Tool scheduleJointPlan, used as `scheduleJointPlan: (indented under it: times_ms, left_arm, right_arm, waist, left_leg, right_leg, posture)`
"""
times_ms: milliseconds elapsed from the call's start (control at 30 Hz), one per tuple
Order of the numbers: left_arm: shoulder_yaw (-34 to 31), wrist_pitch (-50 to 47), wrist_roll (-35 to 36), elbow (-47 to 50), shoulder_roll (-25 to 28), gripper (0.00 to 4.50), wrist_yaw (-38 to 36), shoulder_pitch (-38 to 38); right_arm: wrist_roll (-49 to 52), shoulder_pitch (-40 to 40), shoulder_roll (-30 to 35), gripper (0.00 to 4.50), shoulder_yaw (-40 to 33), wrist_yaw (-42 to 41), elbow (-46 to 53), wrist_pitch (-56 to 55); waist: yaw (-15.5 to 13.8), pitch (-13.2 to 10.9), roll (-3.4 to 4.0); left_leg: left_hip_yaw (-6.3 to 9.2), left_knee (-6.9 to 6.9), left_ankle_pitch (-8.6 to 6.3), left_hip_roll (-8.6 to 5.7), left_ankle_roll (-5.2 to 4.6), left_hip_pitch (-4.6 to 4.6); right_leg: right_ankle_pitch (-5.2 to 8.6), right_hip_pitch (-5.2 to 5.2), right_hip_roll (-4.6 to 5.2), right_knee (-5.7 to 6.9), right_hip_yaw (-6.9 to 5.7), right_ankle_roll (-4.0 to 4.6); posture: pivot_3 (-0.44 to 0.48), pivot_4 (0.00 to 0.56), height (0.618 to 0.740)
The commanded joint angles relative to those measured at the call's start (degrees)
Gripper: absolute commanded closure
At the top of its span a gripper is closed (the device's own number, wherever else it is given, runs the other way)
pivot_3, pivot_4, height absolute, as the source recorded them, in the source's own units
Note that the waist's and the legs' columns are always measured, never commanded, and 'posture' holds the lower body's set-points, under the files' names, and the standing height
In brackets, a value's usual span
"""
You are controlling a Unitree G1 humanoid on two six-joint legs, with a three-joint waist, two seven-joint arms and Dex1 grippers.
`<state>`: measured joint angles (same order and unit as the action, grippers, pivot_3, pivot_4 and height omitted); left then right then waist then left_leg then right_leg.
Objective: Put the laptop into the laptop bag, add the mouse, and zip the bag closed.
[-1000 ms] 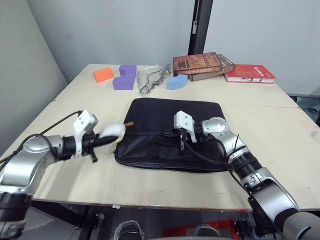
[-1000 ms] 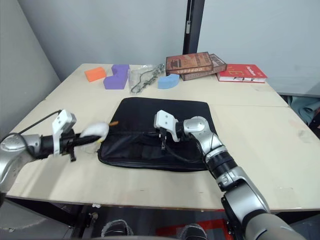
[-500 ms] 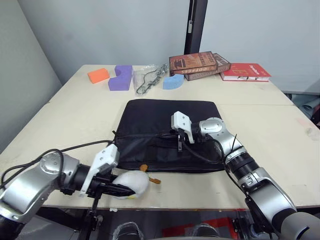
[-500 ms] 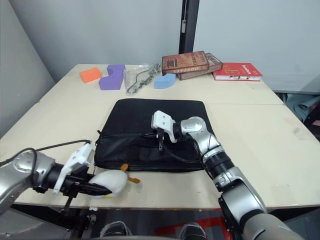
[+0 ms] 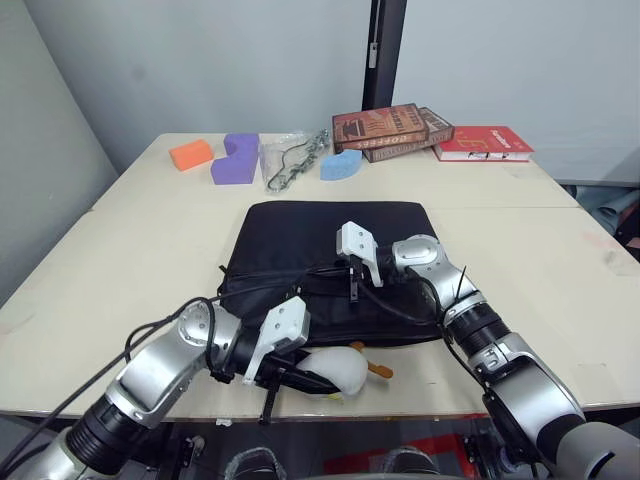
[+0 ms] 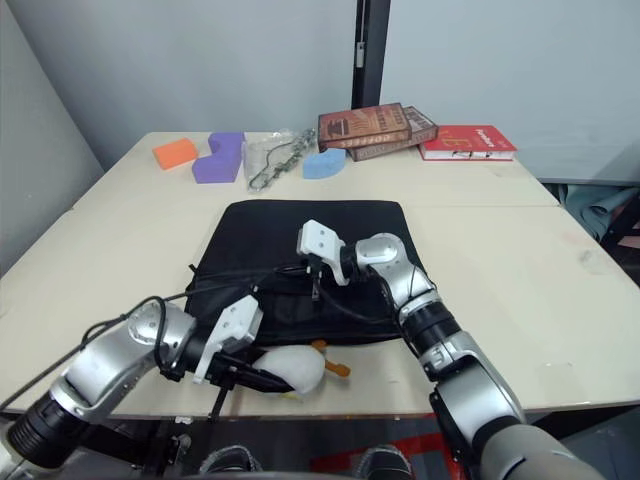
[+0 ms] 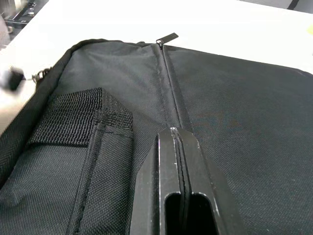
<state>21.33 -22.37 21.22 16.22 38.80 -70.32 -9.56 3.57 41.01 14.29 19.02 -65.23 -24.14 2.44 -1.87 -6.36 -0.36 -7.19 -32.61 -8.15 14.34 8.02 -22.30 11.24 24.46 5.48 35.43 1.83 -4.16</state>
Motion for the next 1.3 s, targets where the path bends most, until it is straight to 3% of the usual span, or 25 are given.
scheduleJointPlan:
  times_ms: [33,167,200,333,533,933,1100,1300]
  left_arm:
    - [1.65,5.96,-2.95,-2.95,-1.45,4.50,-0.53,1.12]
    - [0.92,8.28,-3.82,-5.07,-2.94,4.50,0.68,1.81]
    - [0.62,8.53,-3.80,-5.08,-3.27,3.50,1.04,2.06]
    - [-6.17,5.86,1.66,-5.73,-0.42,2.08,-1.76,-1.19]
    - [-9.20,2.10,4.59,-2.71,1.04,0.02,-1.77,-2.05]
    - [-16.11,-3.09,8.77,6.03,6.77,0.02,-0.35,3.46]
    - [-25.11,-6.41,12.37,8.78,14.86,0.02,-2.00,8.58]
    - [-33.16,-11.25,16.61,3.11,19.43,0.02,-1.25,2.88]
  right_arm:
    - [-1.76,-1.94,-0.35,4.50,2.32,-0.12,-3.10,2.39]
    - [-1.73,-2.22,-0.14,4.50,2.18,-0.05,-2.64,2.59]
    - [-1.69,-2.30,-0.10,4.50,2.16,-0.05,-2.48,2.69]
    - [-1.55,-2.75,0.03,4.50,2.15,-0.02,-1.81,3.05]
    - [-1.50,-2.60,-0.11,4.50,2.34,-0.33,-1.99,3.11]
    - [-1.55,-1.93,-0.37,4.50,2.07,-0.60,-2.40,2.93]
    - [-0.76,-2.72,-0.16,4.50,1.10,-0.10,-1.25,3.36]
    - [9.95,-1.67,-1.37,4.50,-6.83,1.69,11.31,15.56]
  waist:
    - [-0.16,0.00,0.00]
    - [-0.30,0.04,0.03]
    - [-0.30,0.04,0.04]
    - [-0.36,0.04,0.05]
    - [-0.30,0.04,0.06]
    - [-0.06,0.03,0.07]
    - [-0.21,0.01,0.09]
    - [-0.62,-0.28,0.15]
  left_leg:
    - [0.00,0.00,0.00,0.01,0.00,0.01]
    - [-0.07,0.00,0.00,0.01,0.00,0.25]
    - [-0.08,0.00,0.00,0.01,0.00,0.26]
    - [-0.09,0.03,0.00,0.01,0.00,0.27]
    - [-0.16,0.09,-0.01,0.00,0.02,0.28]
    - [-0.21,0.32,-0.02,0.03,0.02,0.28]
    - [-0.22,0.37,-0.03,0.20,0.05,0.27]
    - [-0.26,0.42,-0.02,0.20,0.06,0.23]
  right_leg:
    - [0.00,0.00,-0.01,0.00,0.00,0.00]
    - [0.00,-0.17,0.00,0.02,0.07,0.00]
    - [0.00,-0.18,0.00,0.02,0.09,0.00]
    - [0.00,-0.15,-0.02,0.03,0.10,0.00]
    - [0.00,-0.12,-0.03,-0.03,0.17,0.00]
    - [0.01,0.01,-0.08,-0.05,0.20,-0.01]
    - [0.03,0.08,-0.23,-0.05,0.17,-0.04]
    - [0.05,0.16,-0.22,-0.04,0.19,-0.07]
  posture:
    - [0.000,0.150,0.734]
    - [0.000,0.150,0.734]
    - [0.000,0.150,0.734]
    - [0.000,0.150,0.734]
    - [0.000,0.150,0.734]
    - [0.000,0.150,0.734]
    - [0.000,0.150,0.734]
    - [0.000,0.150,0.734]
